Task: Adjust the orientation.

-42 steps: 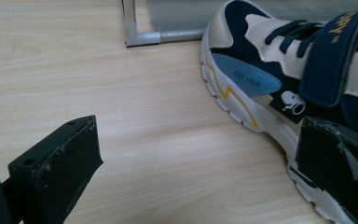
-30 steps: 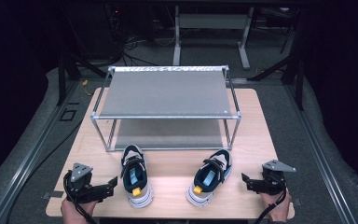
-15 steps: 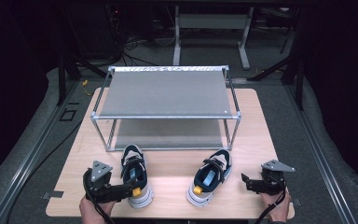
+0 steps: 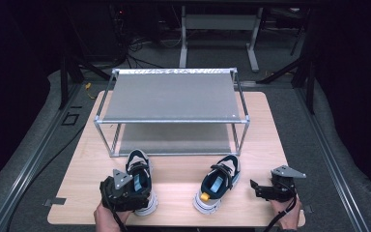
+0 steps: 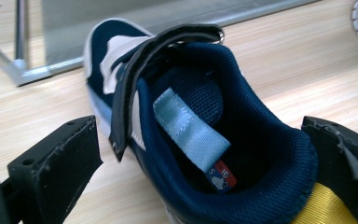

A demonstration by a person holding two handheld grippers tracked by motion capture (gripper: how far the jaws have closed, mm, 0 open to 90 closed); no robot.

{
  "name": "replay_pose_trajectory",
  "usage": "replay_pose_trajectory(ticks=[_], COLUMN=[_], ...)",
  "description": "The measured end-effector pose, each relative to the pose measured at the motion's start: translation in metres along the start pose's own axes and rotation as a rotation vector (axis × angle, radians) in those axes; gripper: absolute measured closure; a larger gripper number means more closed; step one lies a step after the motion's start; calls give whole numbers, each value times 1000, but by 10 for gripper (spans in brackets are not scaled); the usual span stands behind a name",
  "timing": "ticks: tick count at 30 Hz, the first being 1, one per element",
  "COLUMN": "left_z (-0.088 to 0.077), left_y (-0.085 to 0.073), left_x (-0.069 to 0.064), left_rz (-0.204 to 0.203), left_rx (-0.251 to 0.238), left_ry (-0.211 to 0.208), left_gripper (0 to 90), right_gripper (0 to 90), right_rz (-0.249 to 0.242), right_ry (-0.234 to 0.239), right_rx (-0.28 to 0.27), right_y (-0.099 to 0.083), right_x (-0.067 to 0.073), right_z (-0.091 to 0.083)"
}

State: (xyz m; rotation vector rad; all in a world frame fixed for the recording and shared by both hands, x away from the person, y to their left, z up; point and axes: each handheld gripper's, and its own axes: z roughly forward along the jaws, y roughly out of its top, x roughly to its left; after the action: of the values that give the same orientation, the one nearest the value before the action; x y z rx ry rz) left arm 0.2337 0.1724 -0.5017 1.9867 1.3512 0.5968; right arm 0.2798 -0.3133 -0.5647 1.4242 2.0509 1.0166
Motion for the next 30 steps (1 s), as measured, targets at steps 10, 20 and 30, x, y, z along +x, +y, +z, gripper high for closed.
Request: replay_pose_trajectory(ticks=[10, 20, 30], left_z=[-17, -3, 21], left_y=[-8, 4, 3], left_x=[36, 25, 26], left_rz=[-60, -87, -124], left_rx=[48, 106, 143], left_ry=[-5, -9, 17], left_gripper=[18, 36, 39], right_gripper=[47, 35, 39], right_rz=[3, 29, 36], right_ry=[14, 22, 6], right_rx=[0, 97, 197], right_y=[0, 14, 39], right_x=[-1, 1, 18], right_z=[0, -6, -21])
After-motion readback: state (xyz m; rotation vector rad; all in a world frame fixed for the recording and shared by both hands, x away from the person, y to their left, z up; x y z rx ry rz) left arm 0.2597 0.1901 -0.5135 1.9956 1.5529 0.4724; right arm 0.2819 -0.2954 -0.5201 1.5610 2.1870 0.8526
